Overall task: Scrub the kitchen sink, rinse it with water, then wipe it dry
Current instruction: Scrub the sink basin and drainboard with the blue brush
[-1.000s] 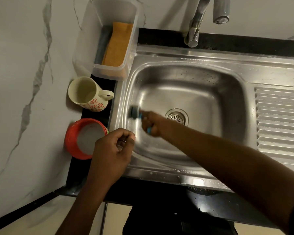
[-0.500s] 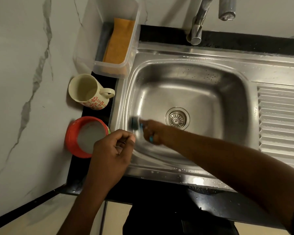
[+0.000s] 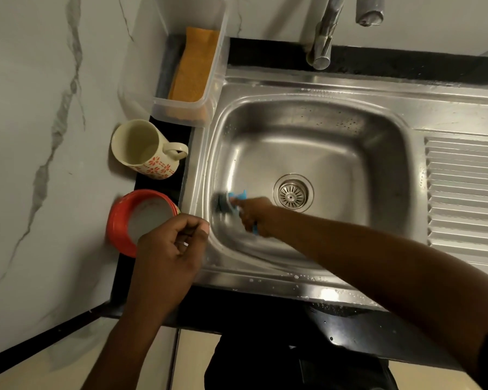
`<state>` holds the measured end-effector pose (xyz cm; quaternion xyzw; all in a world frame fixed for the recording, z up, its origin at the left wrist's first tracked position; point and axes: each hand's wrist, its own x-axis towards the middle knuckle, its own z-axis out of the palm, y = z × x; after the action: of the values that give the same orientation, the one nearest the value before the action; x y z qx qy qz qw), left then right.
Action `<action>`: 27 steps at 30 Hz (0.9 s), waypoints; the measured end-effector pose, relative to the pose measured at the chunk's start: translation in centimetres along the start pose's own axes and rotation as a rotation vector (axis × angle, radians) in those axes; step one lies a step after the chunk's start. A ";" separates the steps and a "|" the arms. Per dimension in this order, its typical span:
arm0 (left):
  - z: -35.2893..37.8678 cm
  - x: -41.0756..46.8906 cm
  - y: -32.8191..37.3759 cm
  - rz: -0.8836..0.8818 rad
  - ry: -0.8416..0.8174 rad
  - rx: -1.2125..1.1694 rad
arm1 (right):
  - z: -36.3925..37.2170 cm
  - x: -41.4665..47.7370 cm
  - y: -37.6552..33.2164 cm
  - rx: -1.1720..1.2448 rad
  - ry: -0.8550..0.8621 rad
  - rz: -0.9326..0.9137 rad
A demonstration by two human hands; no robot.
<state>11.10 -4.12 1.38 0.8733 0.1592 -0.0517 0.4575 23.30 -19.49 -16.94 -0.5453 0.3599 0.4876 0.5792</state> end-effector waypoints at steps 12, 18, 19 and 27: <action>-1.0 -1.1 0.1 -0.003 0.065 0.027 | 1.2 0.2 -3.7 0.038 0.130 -0.122; -1.0 -2.7 -1.0 -0.046 0.075 0.012 | -0.9 -4.5 -0.4 -0.185 -0.013 -0.110; -1.2 -3.0 -1.0 -0.048 0.083 0.009 | -1.2 -5.8 -0.9 -0.200 -0.014 -0.155; -2.7 -4.7 -2.7 -0.083 0.217 0.019 | 0.2 -18.4 -4.6 -0.618 -0.215 -0.717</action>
<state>5.67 -1.56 1.93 0.8708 0.2433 0.0229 0.4265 22.76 -22.15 1.81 -0.7280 -0.0742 0.3949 0.5554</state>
